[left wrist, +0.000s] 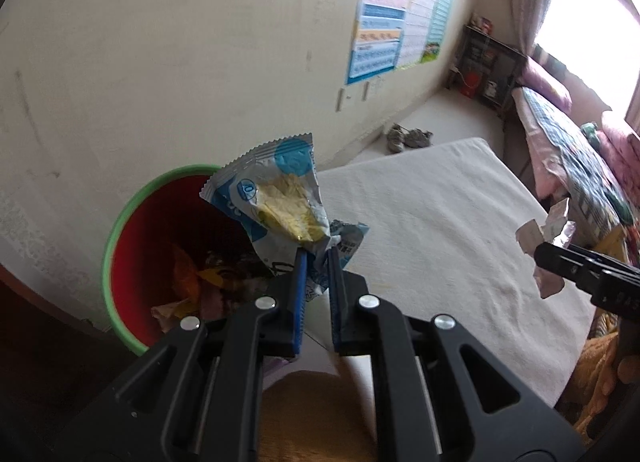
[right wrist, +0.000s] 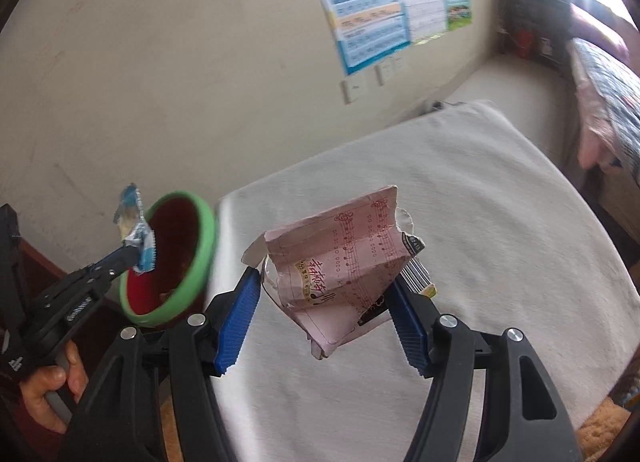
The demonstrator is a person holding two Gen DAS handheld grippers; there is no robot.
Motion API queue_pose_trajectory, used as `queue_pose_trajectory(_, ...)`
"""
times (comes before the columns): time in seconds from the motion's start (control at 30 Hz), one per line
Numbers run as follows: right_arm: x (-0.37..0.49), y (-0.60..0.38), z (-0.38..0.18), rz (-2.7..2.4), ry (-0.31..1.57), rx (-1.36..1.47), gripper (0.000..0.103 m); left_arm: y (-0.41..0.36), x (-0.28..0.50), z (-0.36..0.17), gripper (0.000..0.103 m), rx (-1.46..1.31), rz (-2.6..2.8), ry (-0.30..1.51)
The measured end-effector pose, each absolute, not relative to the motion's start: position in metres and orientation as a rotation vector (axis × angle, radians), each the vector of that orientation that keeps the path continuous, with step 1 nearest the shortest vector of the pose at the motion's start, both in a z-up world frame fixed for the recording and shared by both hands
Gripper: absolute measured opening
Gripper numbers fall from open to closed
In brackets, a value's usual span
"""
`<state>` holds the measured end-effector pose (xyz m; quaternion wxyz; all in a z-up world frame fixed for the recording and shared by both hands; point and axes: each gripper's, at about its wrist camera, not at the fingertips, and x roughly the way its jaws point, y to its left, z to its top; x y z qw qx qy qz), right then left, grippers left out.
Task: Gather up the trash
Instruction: 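Carry the silver-blue wrapper with the left tool while the right tool carries the pink packet to the bucket, then open both tools over the red bucket to drop the silver-blue wrapper and pink packet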
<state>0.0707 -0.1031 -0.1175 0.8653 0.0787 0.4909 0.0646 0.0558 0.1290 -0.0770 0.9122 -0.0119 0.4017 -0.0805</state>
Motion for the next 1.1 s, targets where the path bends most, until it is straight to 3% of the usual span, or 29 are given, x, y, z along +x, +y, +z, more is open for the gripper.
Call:
queue_pose_trajectory(0.57, 0.146, 0.075, -0.142, 0.444, 1.06, -0.068, 0.063, 0.25, 0.088, -0.11, 0.01, -0.135, 0.027, 0.888)
queue_pose_trajectory(1.1, 0.157, 0.12, -0.154, 0.464, 1.094, -0.151, 0.063, 0.273, 0.103, -0.132, 0.01, -0.186, 0.03, 0.93)
